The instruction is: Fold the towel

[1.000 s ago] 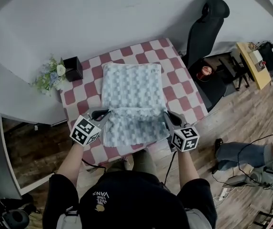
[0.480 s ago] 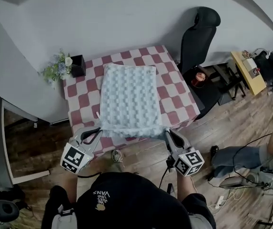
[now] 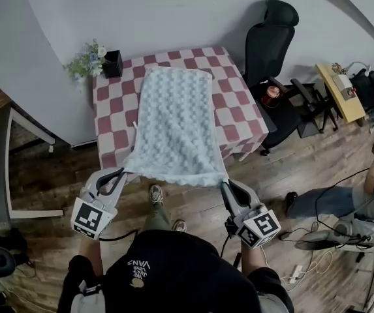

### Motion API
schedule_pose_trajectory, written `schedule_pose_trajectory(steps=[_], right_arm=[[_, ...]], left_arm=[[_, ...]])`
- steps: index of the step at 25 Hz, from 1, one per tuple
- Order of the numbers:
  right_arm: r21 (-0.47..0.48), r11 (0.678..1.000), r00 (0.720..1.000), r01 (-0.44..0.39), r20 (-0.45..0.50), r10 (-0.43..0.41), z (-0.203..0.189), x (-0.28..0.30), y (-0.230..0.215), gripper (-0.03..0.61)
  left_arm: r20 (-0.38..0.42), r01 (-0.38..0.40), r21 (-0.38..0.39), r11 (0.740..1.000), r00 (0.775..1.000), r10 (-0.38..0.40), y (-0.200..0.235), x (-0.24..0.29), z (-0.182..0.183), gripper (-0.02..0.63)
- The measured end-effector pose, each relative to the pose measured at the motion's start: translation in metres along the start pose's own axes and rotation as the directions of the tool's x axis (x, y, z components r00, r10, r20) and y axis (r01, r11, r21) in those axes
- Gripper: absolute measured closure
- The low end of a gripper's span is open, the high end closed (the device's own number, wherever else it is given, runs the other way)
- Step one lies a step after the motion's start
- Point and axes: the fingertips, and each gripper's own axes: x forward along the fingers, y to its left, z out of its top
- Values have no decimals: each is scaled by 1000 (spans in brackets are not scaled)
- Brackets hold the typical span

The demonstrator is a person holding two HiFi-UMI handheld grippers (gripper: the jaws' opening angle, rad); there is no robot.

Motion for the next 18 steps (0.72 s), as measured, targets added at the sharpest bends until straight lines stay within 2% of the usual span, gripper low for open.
schedule_pose_trajectory(steps=[2, 8, 13, 18], right_arm=[[-16, 1000, 1000, 3, -7, -3, -4, -11, 2, 549], [-54, 998, 1000, -8, -10, 7, -11, -22, 6, 549], [-133, 991, 1000, 18, -11, -20, -3, -6, -7, 549], [-214, 973, 996, 85, 25, -82, 25, 29, -35, 549]], left_arm=[[0, -4, -2, 1000, 1000, 4, -14, -12, 2, 598], [12, -55, 66, 996, 998, 55, -30, -34, 14, 598], [43, -83, 124, 989, 996, 78, -10, -16, 22, 598], [74, -86, 150, 985, 994, 75, 22, 24, 39, 598]])
